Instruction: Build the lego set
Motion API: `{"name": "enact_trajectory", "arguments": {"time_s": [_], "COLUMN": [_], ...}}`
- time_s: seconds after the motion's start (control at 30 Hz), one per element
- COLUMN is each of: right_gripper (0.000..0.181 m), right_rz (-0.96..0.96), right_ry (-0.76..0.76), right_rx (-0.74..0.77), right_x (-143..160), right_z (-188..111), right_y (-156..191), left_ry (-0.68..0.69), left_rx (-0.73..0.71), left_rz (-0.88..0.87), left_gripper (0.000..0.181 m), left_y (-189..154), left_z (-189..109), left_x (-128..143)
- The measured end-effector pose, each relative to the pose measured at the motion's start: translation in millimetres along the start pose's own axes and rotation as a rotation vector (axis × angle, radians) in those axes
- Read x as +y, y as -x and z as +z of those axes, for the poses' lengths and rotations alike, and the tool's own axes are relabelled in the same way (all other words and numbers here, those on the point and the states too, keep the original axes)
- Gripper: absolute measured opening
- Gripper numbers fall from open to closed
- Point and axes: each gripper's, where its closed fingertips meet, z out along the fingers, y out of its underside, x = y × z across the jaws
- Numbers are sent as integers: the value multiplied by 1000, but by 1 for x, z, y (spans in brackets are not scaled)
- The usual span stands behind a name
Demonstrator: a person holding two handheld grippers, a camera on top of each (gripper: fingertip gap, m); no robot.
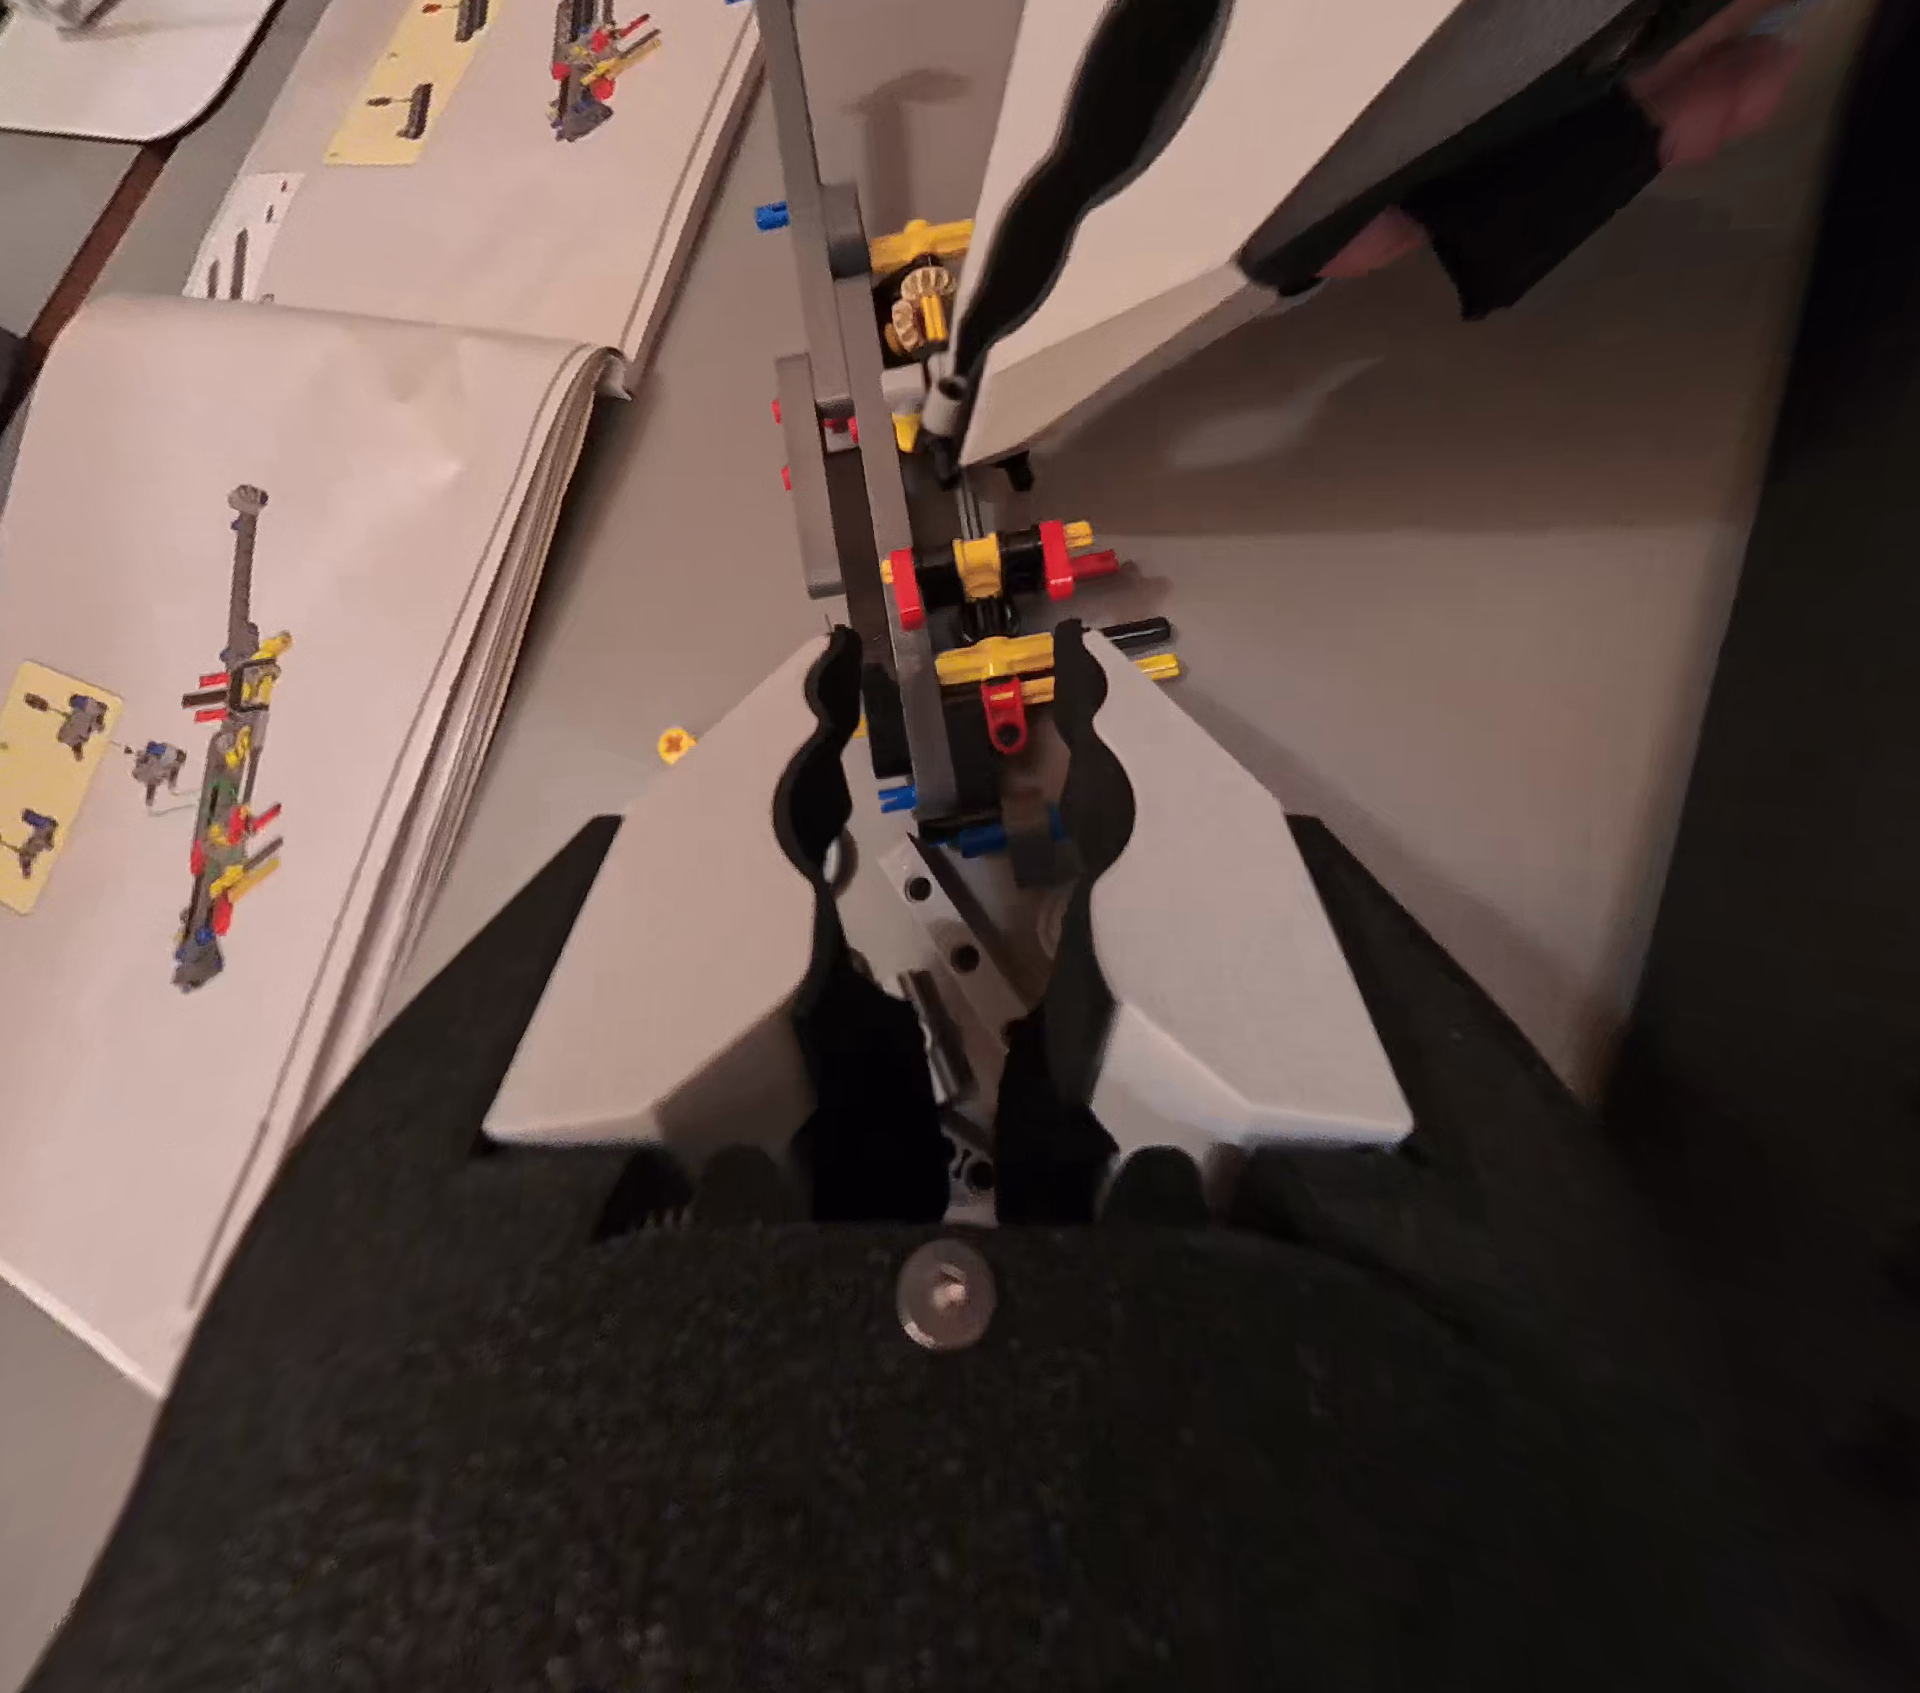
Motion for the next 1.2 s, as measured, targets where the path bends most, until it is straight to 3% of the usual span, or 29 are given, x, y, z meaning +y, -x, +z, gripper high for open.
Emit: {"name": "enact_trajectory", "arguments": {"time_s": [0.1, 0.37, 0.53, 0.63, 0.73, 0.83, 0.97, 1.2], "right_gripper": [7, 7, 7, 7, 7, 7, 7, 7], "right_rz": [18, 21, -42, -51, -47, -37, -38, 72], "right_ry": [36, 122, 105, 29, -82, -144, -103, -89], "right_rx": [0, 14, 11, 19, 35, 47, 9, -76], "right_x": [-1, 3, 2, -7, -15, -16, -4, 10], "right_z": [4, 2, -3, -12, -20, -22, -13, -6], "right_y": [5, 1, -3, -8, -12, -12, -3, -4], "left_ry": [57, 30, 0, -22, 25, 108, 203, 179], "left_rx": [31, 16, 63, 211, 447, 556, 659, 851], "left_rz": [52, 33, -169, -320, -505, -570, -583, -691], "left_gripper": [38, 27, 34, 38, 34, 33, 28, 22], "left_y": [-5, -10, -1, 6, 4, 7, -2, -13], "left_z": [9, 17, 11, 6, 8, 11, 14, 14], "left_x": [3, -5, -10, -13, -12, -5, 0, -17]}}
